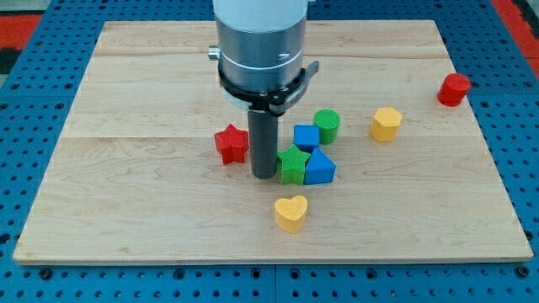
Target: Slide the red star towards the blue cube
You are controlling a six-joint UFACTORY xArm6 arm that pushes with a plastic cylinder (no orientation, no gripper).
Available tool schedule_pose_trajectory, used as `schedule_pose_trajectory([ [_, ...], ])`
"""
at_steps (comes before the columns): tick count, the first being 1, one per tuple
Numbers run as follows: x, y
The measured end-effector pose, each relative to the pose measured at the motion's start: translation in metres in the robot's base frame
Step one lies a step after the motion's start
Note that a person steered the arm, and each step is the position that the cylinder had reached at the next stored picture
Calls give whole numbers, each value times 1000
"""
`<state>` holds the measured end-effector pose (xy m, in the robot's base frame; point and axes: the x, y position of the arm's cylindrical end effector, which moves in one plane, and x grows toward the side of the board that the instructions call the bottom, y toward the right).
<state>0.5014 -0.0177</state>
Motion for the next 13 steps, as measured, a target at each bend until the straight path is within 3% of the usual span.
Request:
schedule_pose_trajectory([
  [3, 21, -50],
  [13, 4, -149],
])
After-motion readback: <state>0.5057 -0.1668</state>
